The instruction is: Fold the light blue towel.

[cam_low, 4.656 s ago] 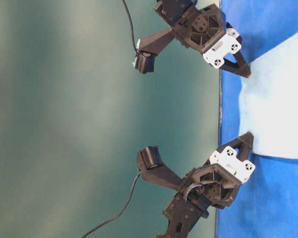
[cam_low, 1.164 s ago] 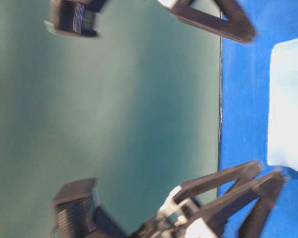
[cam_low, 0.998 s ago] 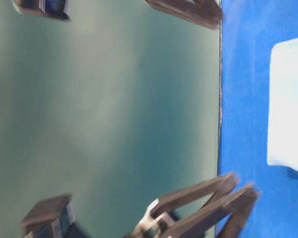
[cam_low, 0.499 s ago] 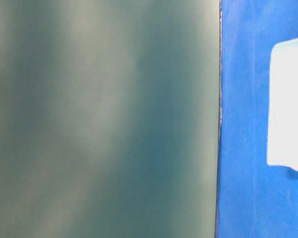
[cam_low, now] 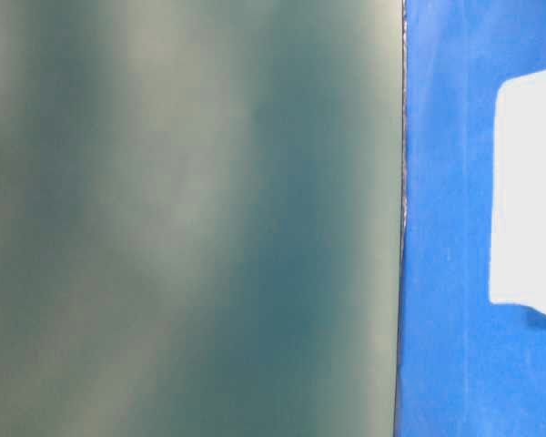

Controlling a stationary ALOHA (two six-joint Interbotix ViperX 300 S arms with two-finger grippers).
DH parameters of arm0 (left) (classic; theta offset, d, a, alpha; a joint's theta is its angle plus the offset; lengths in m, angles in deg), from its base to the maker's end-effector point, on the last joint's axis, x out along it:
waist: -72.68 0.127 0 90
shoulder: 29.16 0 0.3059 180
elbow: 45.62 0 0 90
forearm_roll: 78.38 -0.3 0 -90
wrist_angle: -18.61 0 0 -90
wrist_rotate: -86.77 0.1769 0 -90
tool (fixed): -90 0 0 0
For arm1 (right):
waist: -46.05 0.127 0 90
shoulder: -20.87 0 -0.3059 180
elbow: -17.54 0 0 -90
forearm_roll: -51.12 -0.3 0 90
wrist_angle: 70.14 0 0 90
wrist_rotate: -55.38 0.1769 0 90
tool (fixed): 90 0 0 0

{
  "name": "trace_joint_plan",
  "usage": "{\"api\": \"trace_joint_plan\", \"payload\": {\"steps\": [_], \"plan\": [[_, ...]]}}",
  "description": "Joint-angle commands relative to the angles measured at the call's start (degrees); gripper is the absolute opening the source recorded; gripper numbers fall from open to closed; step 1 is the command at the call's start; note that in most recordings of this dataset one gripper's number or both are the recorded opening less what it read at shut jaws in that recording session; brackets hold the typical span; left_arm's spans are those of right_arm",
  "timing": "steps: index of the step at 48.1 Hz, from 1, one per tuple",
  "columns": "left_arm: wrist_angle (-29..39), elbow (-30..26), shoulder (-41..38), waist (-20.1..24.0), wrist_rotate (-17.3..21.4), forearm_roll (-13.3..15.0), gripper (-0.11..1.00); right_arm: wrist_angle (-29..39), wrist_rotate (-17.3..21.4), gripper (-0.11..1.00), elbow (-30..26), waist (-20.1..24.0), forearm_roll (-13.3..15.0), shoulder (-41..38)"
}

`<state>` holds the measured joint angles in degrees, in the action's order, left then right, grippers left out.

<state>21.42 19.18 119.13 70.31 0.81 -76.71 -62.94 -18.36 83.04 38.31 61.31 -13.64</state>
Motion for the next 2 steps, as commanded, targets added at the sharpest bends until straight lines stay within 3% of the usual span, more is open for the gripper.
{"api": "trace_joint_plan", "payload": {"steps": [1,2], "plan": [[-0.18,0.62,1.58,0.88,-0.44,-0.09,0.58,-3.08,0.09,0.57,0.18,0.0,-0.09,-1.14],[-0.18,0.79,1.76,0.97,-0.44,-0.09,0.58,-3.52,0.09,0.57,0.26,0.0,-0.09,-1.49]]}}
